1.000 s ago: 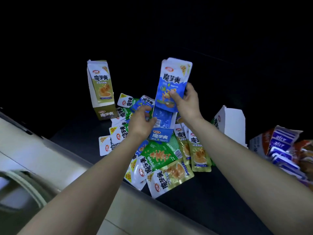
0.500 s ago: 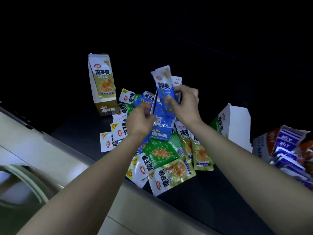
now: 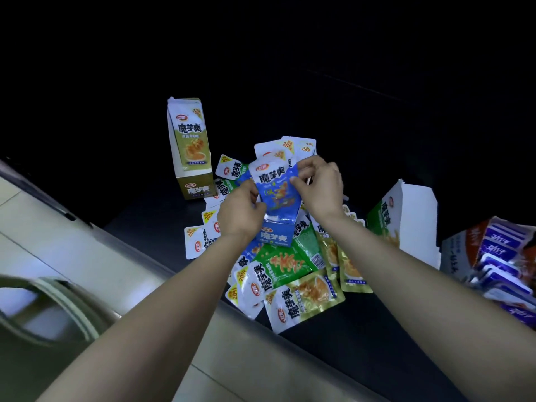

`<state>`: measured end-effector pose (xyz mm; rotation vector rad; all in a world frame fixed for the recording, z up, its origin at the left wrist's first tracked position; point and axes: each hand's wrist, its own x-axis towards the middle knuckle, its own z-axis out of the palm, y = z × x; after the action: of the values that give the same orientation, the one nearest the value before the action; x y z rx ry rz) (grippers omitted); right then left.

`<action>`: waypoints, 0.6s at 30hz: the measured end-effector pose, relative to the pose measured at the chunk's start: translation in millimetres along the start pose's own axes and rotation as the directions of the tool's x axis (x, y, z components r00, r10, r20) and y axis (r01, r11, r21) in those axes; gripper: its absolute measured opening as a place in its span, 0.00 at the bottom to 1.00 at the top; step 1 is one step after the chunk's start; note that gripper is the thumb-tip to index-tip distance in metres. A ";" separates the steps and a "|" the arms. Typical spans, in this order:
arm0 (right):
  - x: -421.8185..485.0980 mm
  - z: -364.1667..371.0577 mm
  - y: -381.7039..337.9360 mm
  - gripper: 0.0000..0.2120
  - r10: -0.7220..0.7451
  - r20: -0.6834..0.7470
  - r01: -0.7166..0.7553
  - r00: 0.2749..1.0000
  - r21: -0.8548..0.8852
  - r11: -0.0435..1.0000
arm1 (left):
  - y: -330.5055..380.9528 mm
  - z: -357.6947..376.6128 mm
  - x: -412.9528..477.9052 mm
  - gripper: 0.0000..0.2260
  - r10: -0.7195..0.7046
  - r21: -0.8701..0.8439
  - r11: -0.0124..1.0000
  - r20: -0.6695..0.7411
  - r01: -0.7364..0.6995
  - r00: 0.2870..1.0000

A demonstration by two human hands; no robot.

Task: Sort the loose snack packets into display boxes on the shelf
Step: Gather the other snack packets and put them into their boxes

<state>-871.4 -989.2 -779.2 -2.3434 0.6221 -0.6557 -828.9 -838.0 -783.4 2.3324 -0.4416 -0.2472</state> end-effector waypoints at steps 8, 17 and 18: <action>-8.6 4.5 2.8 0.14 -0.083 -0.080 0.074 0.993 -0.113 0.991 | 2.5 3.7 3.5 0.06 0.004 -0.019 1.000 0.022 -0.004 1.000; -15.7 1.9 0.7 0.30 0.192 0.318 -0.149 0.929 -0.154 0.977 | 0.5 8.2 6.8 0.05 0.009 -0.060 0.998 0.022 -0.007 1.000; -16.8 3.7 0.0 0.31 0.197 0.300 -0.148 0.933 -0.177 0.973 | 0.3 7.6 6.1 0.05 0.022 -0.063 0.998 0.033 -0.019 0.999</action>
<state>-882.1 -977.9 -786.7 -2.4264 0.7399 -0.1495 -825.6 -845.3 -788.9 2.2637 -0.4676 -0.2873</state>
